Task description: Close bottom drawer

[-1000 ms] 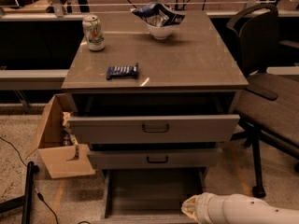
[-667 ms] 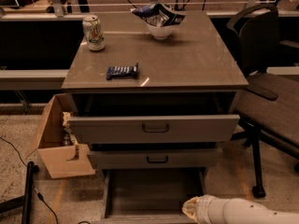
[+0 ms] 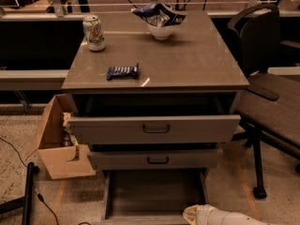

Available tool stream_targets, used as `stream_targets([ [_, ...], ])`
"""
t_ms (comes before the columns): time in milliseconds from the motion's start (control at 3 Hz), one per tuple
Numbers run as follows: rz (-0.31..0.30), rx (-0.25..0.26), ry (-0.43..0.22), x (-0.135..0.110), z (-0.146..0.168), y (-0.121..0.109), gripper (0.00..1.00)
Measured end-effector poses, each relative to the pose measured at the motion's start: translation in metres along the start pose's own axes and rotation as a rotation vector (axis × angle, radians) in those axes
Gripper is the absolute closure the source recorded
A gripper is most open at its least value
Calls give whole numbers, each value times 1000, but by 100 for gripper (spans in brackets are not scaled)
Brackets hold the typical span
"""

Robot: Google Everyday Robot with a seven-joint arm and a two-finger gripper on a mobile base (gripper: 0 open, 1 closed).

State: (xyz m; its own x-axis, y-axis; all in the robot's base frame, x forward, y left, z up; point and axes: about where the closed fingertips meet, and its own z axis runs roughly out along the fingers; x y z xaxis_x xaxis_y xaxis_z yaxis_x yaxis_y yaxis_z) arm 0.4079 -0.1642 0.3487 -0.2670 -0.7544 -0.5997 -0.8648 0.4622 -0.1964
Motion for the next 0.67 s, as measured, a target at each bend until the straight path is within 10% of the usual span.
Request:
stream_targets([
  [667, 82, 28, -30, 43, 46, 9, 100],
])
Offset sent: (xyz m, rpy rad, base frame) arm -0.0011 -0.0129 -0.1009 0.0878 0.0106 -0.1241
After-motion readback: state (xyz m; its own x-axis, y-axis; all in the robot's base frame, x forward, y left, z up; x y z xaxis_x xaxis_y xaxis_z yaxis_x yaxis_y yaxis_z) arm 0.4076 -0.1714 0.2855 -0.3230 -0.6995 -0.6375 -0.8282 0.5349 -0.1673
